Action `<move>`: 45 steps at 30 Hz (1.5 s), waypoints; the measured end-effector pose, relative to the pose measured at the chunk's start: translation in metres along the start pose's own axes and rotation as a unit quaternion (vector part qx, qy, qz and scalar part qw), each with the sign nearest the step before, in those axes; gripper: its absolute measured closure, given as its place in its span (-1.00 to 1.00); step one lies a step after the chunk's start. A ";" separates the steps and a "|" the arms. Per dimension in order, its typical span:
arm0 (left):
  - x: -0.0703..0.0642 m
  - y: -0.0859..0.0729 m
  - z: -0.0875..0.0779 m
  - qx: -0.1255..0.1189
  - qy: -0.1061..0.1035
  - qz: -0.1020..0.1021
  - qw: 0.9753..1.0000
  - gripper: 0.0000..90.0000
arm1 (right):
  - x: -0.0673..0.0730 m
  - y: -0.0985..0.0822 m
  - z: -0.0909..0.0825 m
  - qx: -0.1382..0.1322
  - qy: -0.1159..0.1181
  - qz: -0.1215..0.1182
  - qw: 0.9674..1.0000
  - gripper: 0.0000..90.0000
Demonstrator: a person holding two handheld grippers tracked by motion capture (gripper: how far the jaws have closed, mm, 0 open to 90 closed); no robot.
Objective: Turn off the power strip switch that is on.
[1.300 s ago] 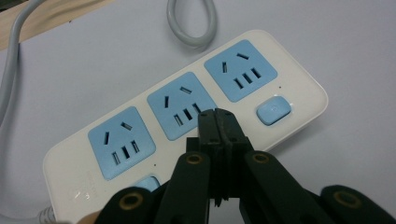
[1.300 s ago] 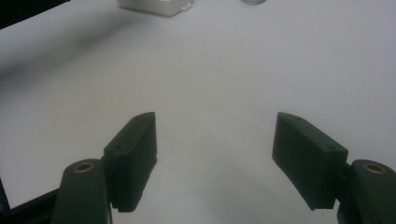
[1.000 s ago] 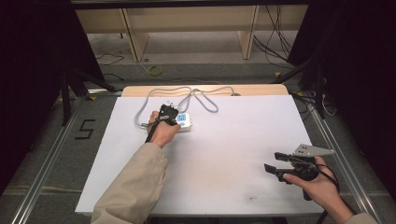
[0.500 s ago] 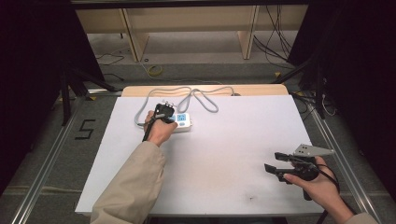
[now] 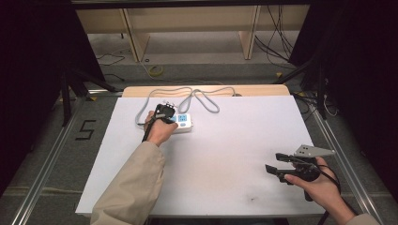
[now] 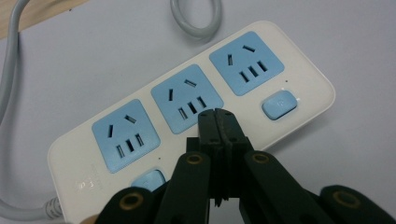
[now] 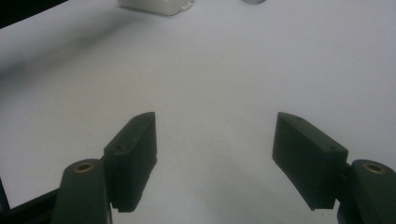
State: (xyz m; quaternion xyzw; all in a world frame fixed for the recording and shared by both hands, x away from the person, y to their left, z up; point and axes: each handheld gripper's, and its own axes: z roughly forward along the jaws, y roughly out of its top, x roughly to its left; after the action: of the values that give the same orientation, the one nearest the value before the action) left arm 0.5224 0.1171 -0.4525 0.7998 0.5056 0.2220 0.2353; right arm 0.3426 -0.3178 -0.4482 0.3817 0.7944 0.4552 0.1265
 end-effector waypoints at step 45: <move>0.003 -0.001 0.000 -0.006 -0.009 -0.008 1.000 1.00 | 0.000 0.000 0.000 0.000 0.000 0.001 1.000 -0.31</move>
State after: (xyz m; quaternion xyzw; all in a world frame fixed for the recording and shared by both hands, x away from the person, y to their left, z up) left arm 0.5228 0.1197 -0.4526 0.7965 0.5084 0.2154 0.2463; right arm 0.3427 -0.3182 -0.4478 0.3822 0.7941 0.4553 0.1265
